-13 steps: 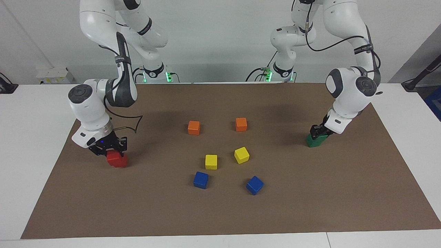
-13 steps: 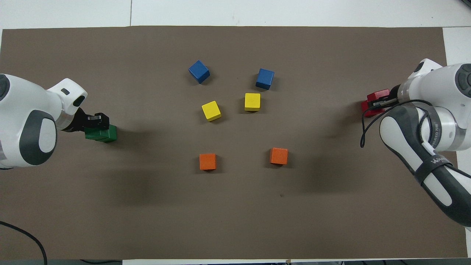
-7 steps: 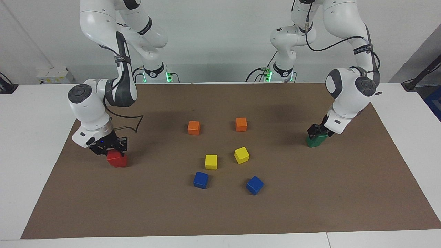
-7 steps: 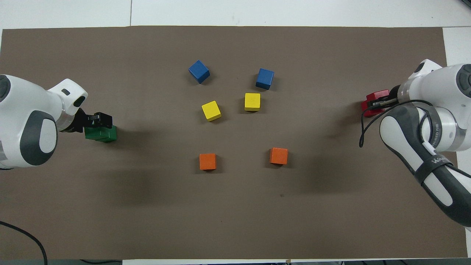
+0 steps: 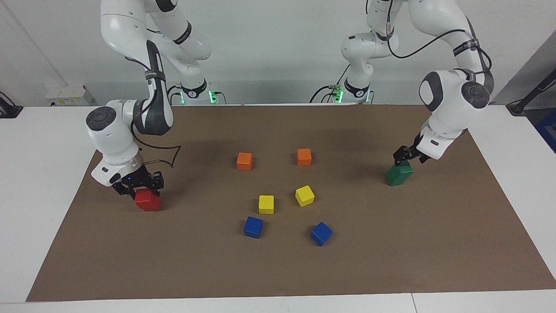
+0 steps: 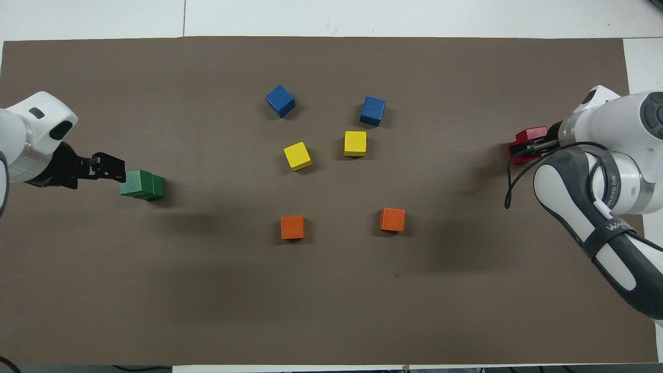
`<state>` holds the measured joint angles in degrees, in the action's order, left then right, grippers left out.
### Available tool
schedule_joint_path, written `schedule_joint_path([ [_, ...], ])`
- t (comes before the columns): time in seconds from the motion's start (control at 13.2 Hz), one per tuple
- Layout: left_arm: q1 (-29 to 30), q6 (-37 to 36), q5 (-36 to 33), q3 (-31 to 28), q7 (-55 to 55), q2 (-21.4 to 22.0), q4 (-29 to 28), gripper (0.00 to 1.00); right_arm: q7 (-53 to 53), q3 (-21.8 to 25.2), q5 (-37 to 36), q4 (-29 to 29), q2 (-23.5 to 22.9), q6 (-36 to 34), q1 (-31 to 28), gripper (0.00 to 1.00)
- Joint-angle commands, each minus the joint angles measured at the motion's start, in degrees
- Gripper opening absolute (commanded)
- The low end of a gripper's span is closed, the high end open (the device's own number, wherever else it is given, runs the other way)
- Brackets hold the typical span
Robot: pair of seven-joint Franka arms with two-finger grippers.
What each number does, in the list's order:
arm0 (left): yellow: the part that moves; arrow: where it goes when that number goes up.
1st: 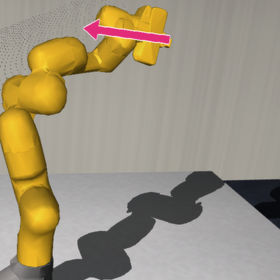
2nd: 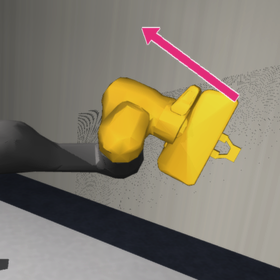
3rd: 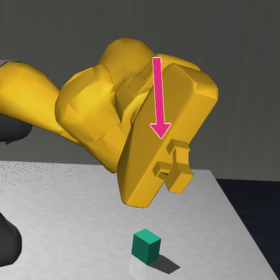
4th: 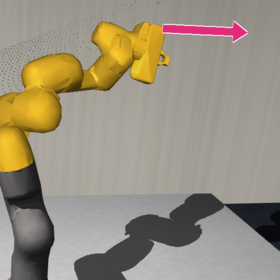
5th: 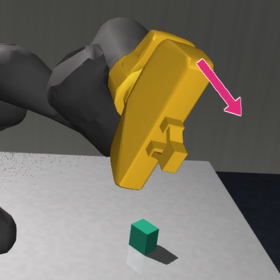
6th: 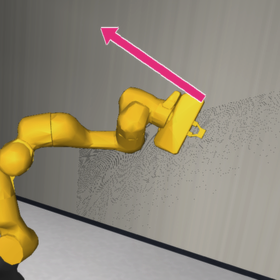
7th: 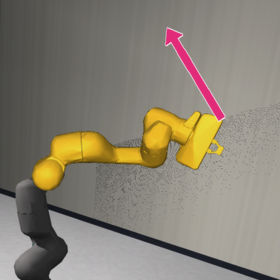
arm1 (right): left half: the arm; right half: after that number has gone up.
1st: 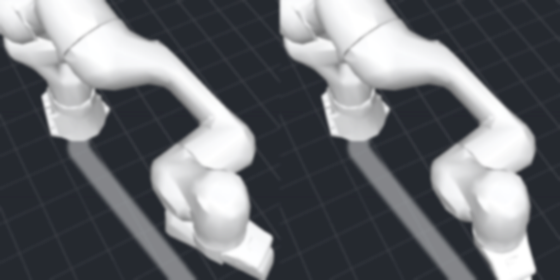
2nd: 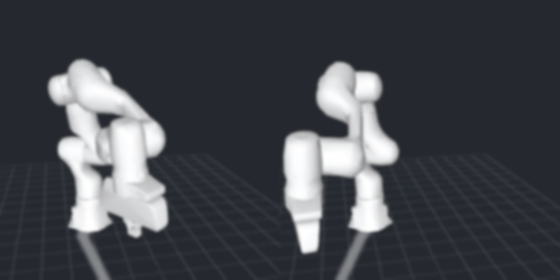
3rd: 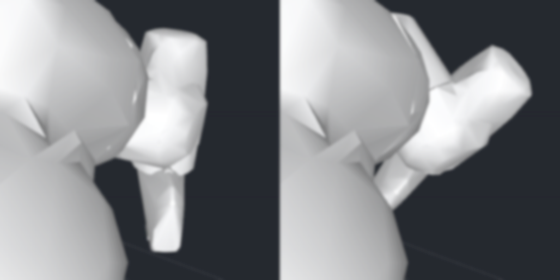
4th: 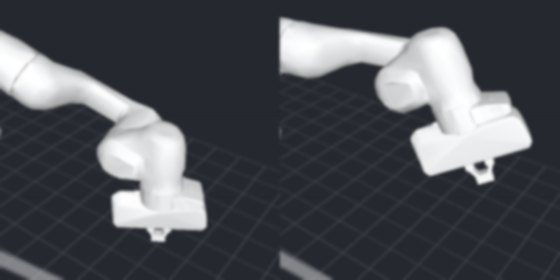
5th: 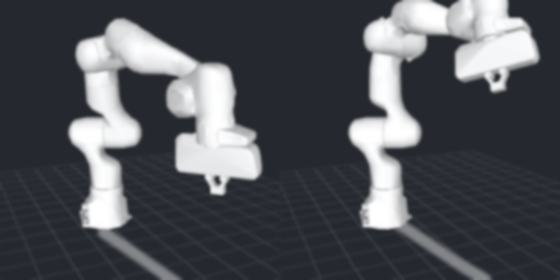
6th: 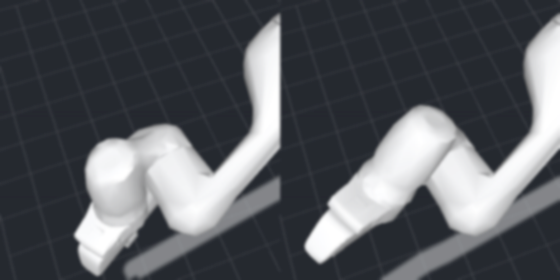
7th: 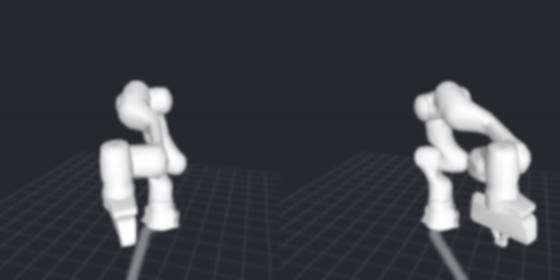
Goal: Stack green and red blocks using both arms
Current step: 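Open both grippers and draw them back from the stacks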
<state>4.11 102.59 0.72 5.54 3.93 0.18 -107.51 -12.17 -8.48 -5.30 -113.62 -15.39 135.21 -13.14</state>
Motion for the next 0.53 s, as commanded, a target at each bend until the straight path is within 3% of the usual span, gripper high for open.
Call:
schedule_joint_path([
  [0.0, 0.37, -5.62, -0.02, 0.08, -0.94, 5.25, -0.42, 1.0, 0.66, -0.75, 0.81, -0.03, 1.42, -0.02, -0.4, 1.0],
  [0.15, -0.06, -8.45, -0.02, 0.08, -0.86, 6.05, -0.42, 1.0, 1.01, -0.93, 0.9, 4.44, 2.3, -6.5, 0.05, 1.0],
  [0.38, -1.29, -7.14, -0.02, -0.09, -0.86, 6.06, -0.33, 1.0, 4.08, -1.28, 0.99, 9.73, 6.15, -17.75, 0.84, 1.0],
  [0.46, -1.65, -8.27, -0.1, -0.09, -0.85, 4.75, 2.28, 1.0, 4.09, -1.37, 0.99, 10.35, 7.56, -21.09, 0.93, 1.0],
])
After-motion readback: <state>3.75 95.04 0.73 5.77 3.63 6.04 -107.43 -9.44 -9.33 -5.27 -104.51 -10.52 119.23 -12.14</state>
